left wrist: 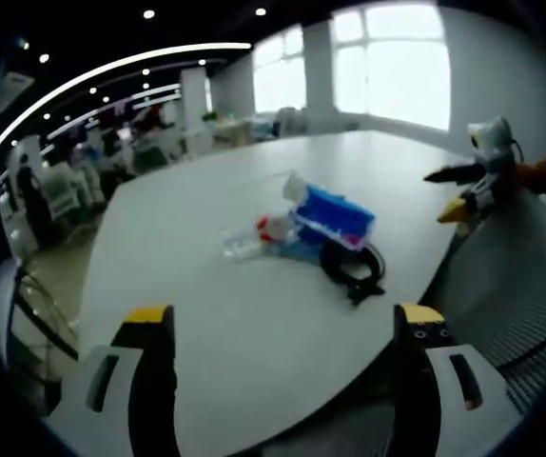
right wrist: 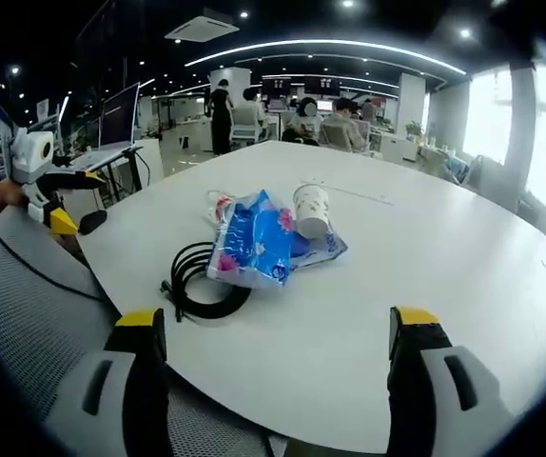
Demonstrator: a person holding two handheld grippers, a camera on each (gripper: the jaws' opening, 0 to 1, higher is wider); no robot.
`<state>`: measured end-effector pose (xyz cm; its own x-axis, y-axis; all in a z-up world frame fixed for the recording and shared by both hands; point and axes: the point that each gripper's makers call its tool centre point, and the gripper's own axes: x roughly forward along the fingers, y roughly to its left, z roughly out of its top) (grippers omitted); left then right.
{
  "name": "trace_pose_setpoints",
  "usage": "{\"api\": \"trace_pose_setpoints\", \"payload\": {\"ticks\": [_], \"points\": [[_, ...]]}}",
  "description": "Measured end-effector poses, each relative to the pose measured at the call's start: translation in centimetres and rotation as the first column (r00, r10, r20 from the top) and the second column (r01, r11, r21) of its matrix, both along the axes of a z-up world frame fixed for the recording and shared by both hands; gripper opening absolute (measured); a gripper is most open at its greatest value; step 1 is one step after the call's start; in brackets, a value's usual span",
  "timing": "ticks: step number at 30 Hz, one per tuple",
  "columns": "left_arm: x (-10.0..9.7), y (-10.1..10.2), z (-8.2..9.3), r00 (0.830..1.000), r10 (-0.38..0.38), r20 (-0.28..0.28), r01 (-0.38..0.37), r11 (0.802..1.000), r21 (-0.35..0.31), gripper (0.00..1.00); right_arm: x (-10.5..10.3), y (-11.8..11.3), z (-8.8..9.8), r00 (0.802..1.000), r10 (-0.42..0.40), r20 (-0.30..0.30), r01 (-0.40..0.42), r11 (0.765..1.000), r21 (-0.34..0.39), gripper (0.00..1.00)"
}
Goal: Arrange the tabletop items into an orderly group along one side of the table until the central work area is clear of visible clutter.
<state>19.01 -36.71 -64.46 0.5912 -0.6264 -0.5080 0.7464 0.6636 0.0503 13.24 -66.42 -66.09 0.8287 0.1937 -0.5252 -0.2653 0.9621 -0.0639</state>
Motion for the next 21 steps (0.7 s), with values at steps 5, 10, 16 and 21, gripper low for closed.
{"api": "trace_pose_setpoints", "payload": {"ticks": [5,10,16,21], "points": [[0.04,0.05,0.01,1.000,0.008,-0.004,-0.008,1.000,-0.005,0.92,-0.03,0.00,-0.14,1.000,0.003,-0.006,-0.003,1.000,0.001,0.97],[0.10,0.03,0.10,1.000,0.016,-0.007,-0.016,1.000,-0.016,0.92,0.02,-0.17,-0.06,1.000,-0.005,0.000,0.005,1.000,0.002,0.98],[0.12,0.06,-0.01,1.000,0.017,-0.010,-0.018,1.000,-0.021,0.92,-0.01,-0.23,-0.09,1.000,-0.006,0.001,0.006,1.000,0.001,0.97],[0.11,0.10,-0.02,1.000,0.023,-0.013,-0.023,1.000,-0.019,0.92,-0.04,-0.33,-0.16,1.000,-0.008,-0.003,0.008,1.000,-0.007,0.97]]}}
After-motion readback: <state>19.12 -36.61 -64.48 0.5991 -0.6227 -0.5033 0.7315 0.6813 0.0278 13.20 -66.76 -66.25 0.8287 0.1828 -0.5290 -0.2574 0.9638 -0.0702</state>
